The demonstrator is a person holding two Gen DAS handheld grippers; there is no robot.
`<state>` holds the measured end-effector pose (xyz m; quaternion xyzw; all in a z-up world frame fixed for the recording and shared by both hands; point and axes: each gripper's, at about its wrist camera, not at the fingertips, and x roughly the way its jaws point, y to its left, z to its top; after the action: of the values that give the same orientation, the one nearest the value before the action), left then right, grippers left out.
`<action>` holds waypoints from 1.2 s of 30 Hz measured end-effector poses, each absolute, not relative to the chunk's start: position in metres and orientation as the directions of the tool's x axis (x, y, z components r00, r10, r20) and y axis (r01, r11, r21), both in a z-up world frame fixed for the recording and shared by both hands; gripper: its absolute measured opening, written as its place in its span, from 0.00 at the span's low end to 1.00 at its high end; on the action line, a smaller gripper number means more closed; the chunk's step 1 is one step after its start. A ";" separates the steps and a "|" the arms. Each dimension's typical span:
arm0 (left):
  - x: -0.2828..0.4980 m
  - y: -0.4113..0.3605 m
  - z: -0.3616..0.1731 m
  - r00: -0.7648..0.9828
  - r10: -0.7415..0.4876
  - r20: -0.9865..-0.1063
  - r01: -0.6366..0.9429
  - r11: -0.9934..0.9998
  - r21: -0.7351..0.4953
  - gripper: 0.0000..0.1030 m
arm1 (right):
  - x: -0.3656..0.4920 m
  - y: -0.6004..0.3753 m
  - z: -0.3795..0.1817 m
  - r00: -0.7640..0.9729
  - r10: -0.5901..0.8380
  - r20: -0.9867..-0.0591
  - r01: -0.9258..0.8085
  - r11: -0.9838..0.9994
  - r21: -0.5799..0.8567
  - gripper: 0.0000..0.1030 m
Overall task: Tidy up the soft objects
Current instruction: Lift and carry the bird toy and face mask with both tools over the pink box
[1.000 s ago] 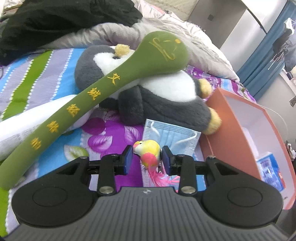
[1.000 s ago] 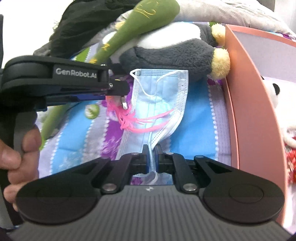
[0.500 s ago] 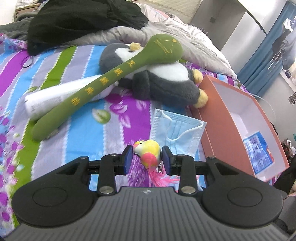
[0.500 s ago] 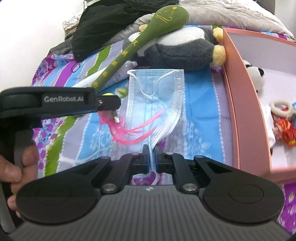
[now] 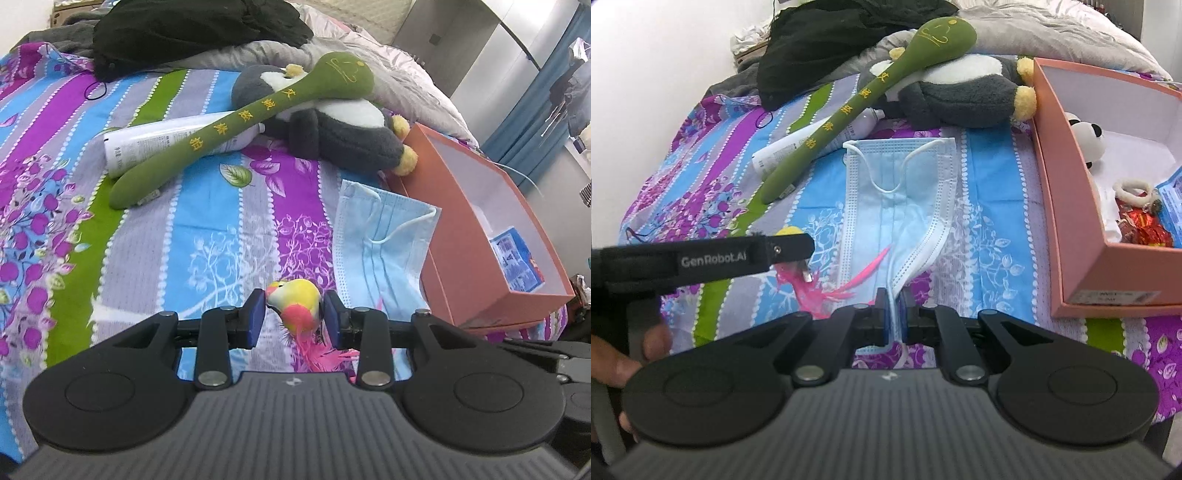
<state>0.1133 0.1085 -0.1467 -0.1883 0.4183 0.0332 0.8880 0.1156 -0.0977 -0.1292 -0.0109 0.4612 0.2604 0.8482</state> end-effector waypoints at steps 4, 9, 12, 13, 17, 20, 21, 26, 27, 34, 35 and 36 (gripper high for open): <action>0.105 0.105 -0.139 0.655 -0.093 -0.750 -0.211 0.931 -0.299 0.38 | 0.108 -0.103 -0.123 0.443 0.443 -0.779 -0.450 0.862 0.233 0.09; 0.100 0.103 -0.117 0.684 -0.085 -0.724 -0.192 0.938 -0.290 0.39 | 0.104 -0.111 -0.108 0.475 0.450 -0.756 -0.440 0.866 0.238 0.09; 0.100 0.103 -0.103 0.698 -0.075 -0.712 -0.188 0.941 -0.283 0.39 | 0.104 -0.116 -0.096 0.500 0.455 -0.737 -0.438 0.867 0.238 0.09; 0.099 0.103 -0.098 0.705 -0.074 -0.706 -0.186 0.941 -0.284 0.39 | 0.104 -0.118 -0.092 0.508 0.457 -0.730 -0.437 0.867 0.239 0.09; 0.099 0.102 -0.081 0.721 -0.063 -0.690 -0.179 0.945 -0.274 0.39 | 0.106 -0.125 -0.076 0.534 0.466 -0.706 -0.435 0.867 0.244 0.09; 0.100 0.100 -0.067 0.737 -0.064 -0.673 -0.167 0.947 -0.273 0.39 | 0.109 -0.130 -0.064 0.555 0.473 -0.685 -0.434 0.866 0.247 0.09; 0.101 0.098 -0.061 0.744 -0.065 -0.665 -0.159 0.949 -0.271 0.39 | 0.110 -0.131 -0.060 0.559 0.475 -0.679 -0.434 0.866 0.249 0.09; 0.107 0.090 -0.044 0.766 -0.074 -0.639 -0.128 0.956 -0.265 0.39 | 0.116 -0.138 -0.039 0.589 0.485 -0.646 -0.445 0.862 0.242 0.09; 0.108 0.088 -0.041 0.769 -0.078 -0.634 -0.122 0.956 -0.265 0.39 | 0.118 -0.139 -0.036 0.594 0.486 -0.641 -0.445 0.862 0.242 0.09; 0.126 0.070 -0.016 0.798 -0.112 -0.592 -0.064 0.961 -0.268 0.39 | 0.132 -0.158 -0.015 0.637 0.480 -0.604 -0.422 0.872 0.247 0.09; 0.129 0.068 -0.013 0.801 -0.116 -0.588 -0.057 0.962 -0.268 0.39 | 0.134 -0.162 -0.012 0.645 0.476 -0.598 -0.416 0.875 0.248 0.09; 0.132 0.065 -0.009 0.805 -0.122 -0.580 -0.046 0.963 -0.267 0.39 | 0.135 -0.166 -0.010 0.652 0.471 -0.594 -0.409 0.878 0.248 0.09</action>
<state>0.1325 0.0645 -0.0091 -0.1353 0.3114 -0.0203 0.9404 0.1353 -0.1662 -0.0099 0.0460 0.3393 0.2424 0.9078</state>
